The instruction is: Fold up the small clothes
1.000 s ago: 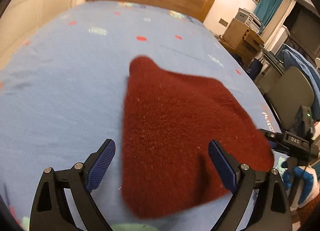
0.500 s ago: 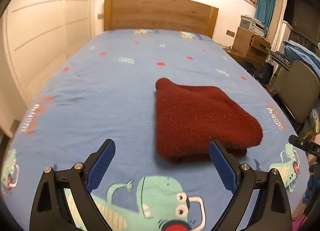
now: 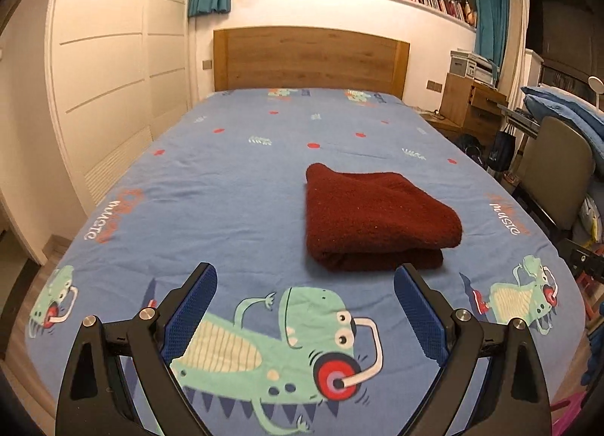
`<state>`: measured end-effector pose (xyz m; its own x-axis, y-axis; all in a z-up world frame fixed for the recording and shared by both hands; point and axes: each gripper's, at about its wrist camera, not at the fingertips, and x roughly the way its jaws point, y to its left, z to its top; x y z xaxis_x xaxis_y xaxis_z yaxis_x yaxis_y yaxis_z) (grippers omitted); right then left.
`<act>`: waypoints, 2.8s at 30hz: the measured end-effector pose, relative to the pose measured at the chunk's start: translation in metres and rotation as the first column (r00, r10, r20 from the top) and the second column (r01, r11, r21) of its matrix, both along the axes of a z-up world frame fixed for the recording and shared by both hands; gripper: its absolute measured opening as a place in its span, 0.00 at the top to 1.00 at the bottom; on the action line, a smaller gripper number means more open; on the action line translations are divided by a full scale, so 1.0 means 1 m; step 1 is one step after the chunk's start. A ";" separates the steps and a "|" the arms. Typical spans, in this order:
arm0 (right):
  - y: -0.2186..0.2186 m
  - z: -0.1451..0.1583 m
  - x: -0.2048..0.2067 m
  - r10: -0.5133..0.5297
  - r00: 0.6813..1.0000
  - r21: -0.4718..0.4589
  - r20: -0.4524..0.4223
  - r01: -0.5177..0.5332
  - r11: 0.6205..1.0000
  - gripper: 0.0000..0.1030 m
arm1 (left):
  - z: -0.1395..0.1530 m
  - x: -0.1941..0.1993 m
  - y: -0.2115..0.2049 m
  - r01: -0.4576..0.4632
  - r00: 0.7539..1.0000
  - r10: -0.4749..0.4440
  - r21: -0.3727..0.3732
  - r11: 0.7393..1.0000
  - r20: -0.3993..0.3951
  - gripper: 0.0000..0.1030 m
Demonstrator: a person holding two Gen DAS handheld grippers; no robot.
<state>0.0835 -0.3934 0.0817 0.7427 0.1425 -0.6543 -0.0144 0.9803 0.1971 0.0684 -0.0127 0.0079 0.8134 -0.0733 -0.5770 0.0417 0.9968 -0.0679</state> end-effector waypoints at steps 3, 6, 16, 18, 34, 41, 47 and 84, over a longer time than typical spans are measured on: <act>0.007 0.003 -0.019 0.007 1.000 -0.024 0.013 -0.007 1.000 0.11 | 0.006 -0.019 0.000 -0.008 1.000 0.008 0.005 1.000 0.027 0.05; 0.014 0.004 -0.037 0.017 0.999 -0.042 0.031 -0.016 0.999 0.11 | 0.012 -0.035 -0.001 -0.010 0.998 0.010 0.015 1.000 0.055 0.01; 0.017 0.007 -0.079 0.026 0.997 -0.055 0.068 -0.022 0.998 0.01 | 0.020 -0.071 -0.004 -0.019 0.994 0.015 0.033 0.999 0.111 0.01; 0.017 0.009 -0.084 0.026 0.997 -0.057 0.075 -0.022 0.998 0.01 | 0.021 -0.075 -0.003 -0.022 0.993 0.018 0.031 0.999 0.118 0.01; 0.018 0.020 -0.109 0.018 0.992 -0.067 0.122 -0.010 0.998 0.01 | 0.018 -0.093 -0.003 -0.078 0.989 0.073 0.033 0.996 0.131 0.01; 0.020 0.015 -0.108 0.019 0.993 -0.083 0.115 -0.009 0.996 0.01 | 0.011 -0.094 -0.002 -0.097 0.989 0.091 0.041 0.994 0.121 0.01; 0.024 0.014 -0.105 0.014 0.993 -0.102 0.119 -0.002 0.995 0.01 | 0.000 -0.089 0.002 -0.112 0.989 0.107 0.050 0.992 0.098 0.01; 0.010 -0.013 -0.089 0.003 0.996 -0.159 0.091 0.011 0.987 0.01 | -0.040 -0.065 -0.008 -0.109 0.994 0.111 0.106 0.988 -0.012 0.01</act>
